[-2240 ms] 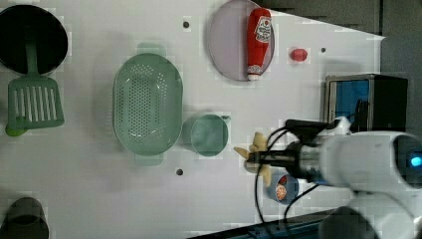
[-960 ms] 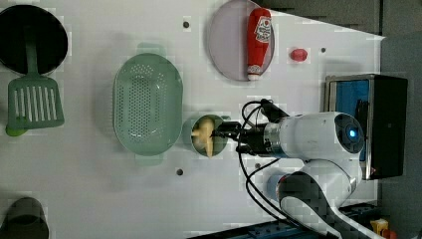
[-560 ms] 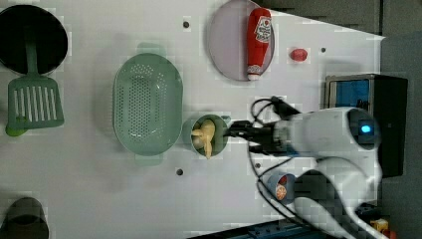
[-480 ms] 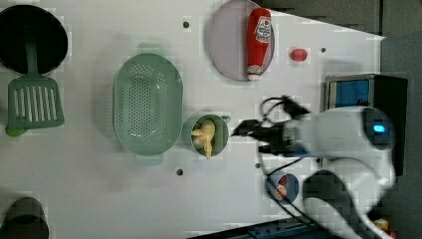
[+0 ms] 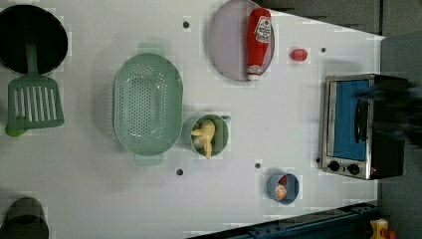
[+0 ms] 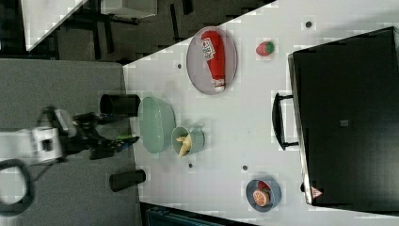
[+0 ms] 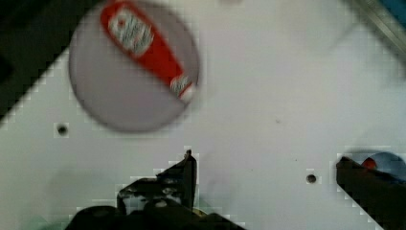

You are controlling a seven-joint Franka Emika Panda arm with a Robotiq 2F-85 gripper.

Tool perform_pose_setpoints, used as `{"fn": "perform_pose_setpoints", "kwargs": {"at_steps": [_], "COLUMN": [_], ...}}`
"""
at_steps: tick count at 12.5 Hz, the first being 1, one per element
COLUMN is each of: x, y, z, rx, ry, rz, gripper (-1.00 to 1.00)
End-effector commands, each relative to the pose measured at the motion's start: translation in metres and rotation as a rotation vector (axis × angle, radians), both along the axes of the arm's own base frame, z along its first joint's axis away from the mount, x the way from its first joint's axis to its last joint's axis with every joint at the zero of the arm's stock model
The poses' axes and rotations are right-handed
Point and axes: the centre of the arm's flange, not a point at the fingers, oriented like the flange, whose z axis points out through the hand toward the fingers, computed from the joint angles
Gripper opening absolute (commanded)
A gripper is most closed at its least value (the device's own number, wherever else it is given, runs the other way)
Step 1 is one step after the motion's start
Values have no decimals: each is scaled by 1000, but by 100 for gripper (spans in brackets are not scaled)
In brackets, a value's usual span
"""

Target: Pick Banana and place it in mug.

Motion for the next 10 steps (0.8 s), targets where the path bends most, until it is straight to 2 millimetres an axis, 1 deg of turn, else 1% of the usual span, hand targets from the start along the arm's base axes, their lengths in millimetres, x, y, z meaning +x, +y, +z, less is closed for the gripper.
{"fn": "perform_pose_setpoints", "kwargs": {"at_steps": [1,3,4,8,10], "x": [-11,-21,-21,-20,-20], "y": [-82,-96,-96,-85,-85], "z": [7,8,7,6,5], "rx": [50,59,59,54,53], "ry": [86,134,140,143,144], "rz": [-165,-123,-113,-93,-93], "gripper": [100,100,100,100,100]}}
